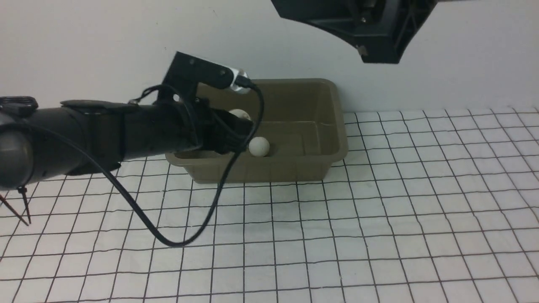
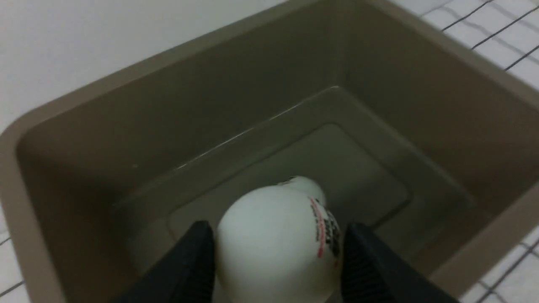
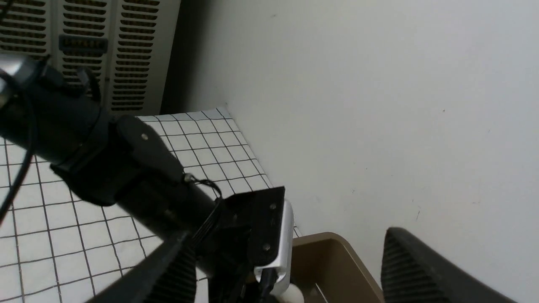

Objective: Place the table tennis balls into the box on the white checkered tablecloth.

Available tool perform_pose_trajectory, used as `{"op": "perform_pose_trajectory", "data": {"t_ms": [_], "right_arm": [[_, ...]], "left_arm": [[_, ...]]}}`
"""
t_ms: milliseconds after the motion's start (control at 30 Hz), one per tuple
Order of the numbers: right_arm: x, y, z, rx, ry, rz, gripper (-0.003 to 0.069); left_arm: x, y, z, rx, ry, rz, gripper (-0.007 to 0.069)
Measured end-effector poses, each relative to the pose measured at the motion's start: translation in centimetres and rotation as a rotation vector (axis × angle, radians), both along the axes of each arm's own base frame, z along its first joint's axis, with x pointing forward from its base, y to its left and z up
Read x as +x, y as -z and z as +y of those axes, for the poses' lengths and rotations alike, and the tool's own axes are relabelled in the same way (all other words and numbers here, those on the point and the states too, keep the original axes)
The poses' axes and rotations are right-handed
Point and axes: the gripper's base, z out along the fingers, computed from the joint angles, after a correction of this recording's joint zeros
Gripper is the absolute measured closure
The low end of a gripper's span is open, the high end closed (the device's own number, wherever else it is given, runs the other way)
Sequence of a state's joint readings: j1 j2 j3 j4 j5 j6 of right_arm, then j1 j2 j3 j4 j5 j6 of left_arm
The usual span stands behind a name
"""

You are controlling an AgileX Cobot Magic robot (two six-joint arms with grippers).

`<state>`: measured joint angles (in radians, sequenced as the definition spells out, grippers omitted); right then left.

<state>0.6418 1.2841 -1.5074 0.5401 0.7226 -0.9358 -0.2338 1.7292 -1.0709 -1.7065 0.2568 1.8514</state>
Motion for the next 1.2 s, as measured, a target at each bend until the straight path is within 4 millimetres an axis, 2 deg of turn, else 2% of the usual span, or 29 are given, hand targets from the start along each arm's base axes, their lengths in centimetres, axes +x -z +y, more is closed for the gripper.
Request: {"op": "perform_pose_trajectory", "data": {"t_ms": [133, 300, 433, 500, 600, 633, 733, 833, 900, 967, 1033, 1167, 1200], "right_arm": [[0.0, 0.0, 0.0, -0.002, 0.001, -0.001, 0.0124], [0.0, 0.0, 0.0, -0.007, 0.003, -0.005, 0.0124], [-0.1, -0.1, -0.2, -0.016, 0.009, -0.02, 0.0124], [-0.3, -0.4, -0.6, -0.028, 0.02, -0.046, 0.0124], [-1.0, -1.3, -1.7, -0.03, 0.063, -0.094, 0.0124], [-1.8, -2.0, -2.6, -0.016, 0.105, -0.109, 0.0124], [-3.1, -3.3, -5.1, -0.007, 0.233, -0.136, 0.0124], [-4.8, -4.1, -7.9, 0.013, 0.38, -0.108, 0.0124], [-5.4, -4.2, -8.7, 0.019, 0.423, -0.09, 0.0124], [-7.3, -3.4, -11.0, 0.03, 0.504, -0.045, 0.0124], [-8.7, -2.6, -12.1, 0.05, 0.514, -0.032, 0.0124], [-12.1, 0.5, -14.4, 0.104, 0.502, -0.014, 0.0124], [-12.3, 1.3, -14.5, 0.109, 0.501, -0.005, 0.0124]], "left_arm": [[1.8, 1.5, 1.0, 0.018, 0.02, 0.007, 0.0272], [3.1, 2.8, 0.7, 0.004, 0.042, 0.025, 0.0165], [3.3, 2.8, 0.6, -0.042, 0.023, 0.048, 0.008], [3.1, 1.9, 0.6, -0.078, 0.004, 0.047, 0.0072], [2.1, -1.1, 0.8, -0.083, 0.012, -0.003, 0.0094], [1.2, -3.4, 1.0, -0.063, 0.027, -0.052, 0.0119], [-0.1, -6.2, 1.3, -0.04, 0.026, -0.117, 0.0142], [-1.1, -8.5, 1.8, -0.036, 0.005, -0.175, 0.0152], [-1.3, -8.8, 1.8, -0.038, 0.001, -0.183, 0.0155], [-1.7, -9.5, 1.9, -0.042, 0.0, -0.2, 0.0157], [-1.8, -9.7, 1.9, -0.047, -0.001, -0.203, 0.0157], [-1.8, -9.7, 1.9, -0.049, 0.005, -0.204, 0.0157], [-1.9, -9.7, 1.9, -0.048, 0.006, -0.204, 0.0157]]}}
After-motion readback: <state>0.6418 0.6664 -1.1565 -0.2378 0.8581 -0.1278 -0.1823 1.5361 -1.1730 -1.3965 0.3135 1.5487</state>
